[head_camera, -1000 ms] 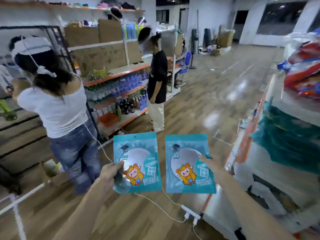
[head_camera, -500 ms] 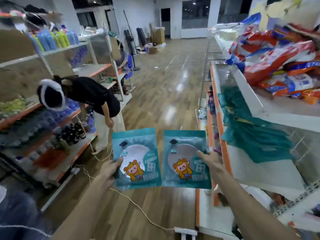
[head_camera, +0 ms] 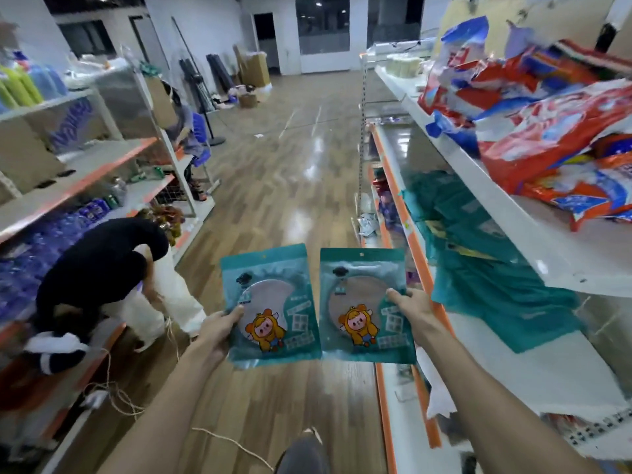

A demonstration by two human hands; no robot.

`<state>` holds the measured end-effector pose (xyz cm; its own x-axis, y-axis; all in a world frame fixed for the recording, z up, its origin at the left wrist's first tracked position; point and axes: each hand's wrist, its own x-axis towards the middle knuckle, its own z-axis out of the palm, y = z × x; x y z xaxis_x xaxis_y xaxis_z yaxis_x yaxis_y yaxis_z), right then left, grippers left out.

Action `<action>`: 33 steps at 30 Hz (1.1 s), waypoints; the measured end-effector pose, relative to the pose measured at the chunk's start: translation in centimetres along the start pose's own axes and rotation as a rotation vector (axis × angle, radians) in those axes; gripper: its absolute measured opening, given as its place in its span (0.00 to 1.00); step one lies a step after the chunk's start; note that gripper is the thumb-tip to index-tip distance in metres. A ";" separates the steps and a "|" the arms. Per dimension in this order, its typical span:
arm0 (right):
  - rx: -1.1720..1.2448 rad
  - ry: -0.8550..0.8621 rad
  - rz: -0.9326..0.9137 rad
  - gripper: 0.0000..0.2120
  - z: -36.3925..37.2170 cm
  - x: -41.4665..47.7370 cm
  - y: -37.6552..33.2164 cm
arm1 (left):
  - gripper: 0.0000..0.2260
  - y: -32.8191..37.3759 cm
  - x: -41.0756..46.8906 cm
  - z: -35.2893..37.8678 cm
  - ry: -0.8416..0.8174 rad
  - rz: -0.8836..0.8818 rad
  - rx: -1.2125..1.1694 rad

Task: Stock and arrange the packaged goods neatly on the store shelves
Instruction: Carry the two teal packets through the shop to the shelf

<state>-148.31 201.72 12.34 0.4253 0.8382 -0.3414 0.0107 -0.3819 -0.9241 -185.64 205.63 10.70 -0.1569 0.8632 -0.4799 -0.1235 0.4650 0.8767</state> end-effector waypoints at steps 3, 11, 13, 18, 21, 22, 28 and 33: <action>-0.008 0.028 0.003 0.07 1.7 4.3 -0.9 | 0.12 2.2 5.0 1.7 -0.007 -0.012 0.027; -0.032 0.100 -0.042 0.06 8.8 20.8 -7.8 | 0.11 11.0 23.9 7.9 -0.075 0.004 0.041; -0.049 0.120 -0.039 0.08 10.9 24.9 -9.8 | 0.12 13.6 28.0 8.6 -0.063 -0.004 0.054; -0.069 0.127 -0.053 0.06 14.9 32.2 -16.1 | 0.13 20.3 36.6 10.0 -0.080 -0.003 0.059; -0.049 0.144 -0.059 0.06 16.7 36.2 -19.1 | 0.10 23.1 40.0 11.0 -0.063 -0.009 0.036; -0.038 0.149 -0.058 0.06 17.3 37.5 -19.9 | 0.09 24.0 41.3 11.3 -0.065 -0.003 0.023; -0.021 0.158 -0.059 0.04 20.3 45.1 -24.2 | 0.11 29.3 50.5 14.4 -0.060 0.016 0.049; 0.020 0.191 -0.067 0.04 21.3 55.1 -27.0 | 0.08 33.5 59.8 19.4 -0.043 0.066 0.065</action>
<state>-144.46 266.55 14.81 0.5880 0.7719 -0.2417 0.0279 -0.3180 -0.9477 -180.14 276.61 12.03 -0.1206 0.8992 -0.4205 -0.0502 0.4175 0.9073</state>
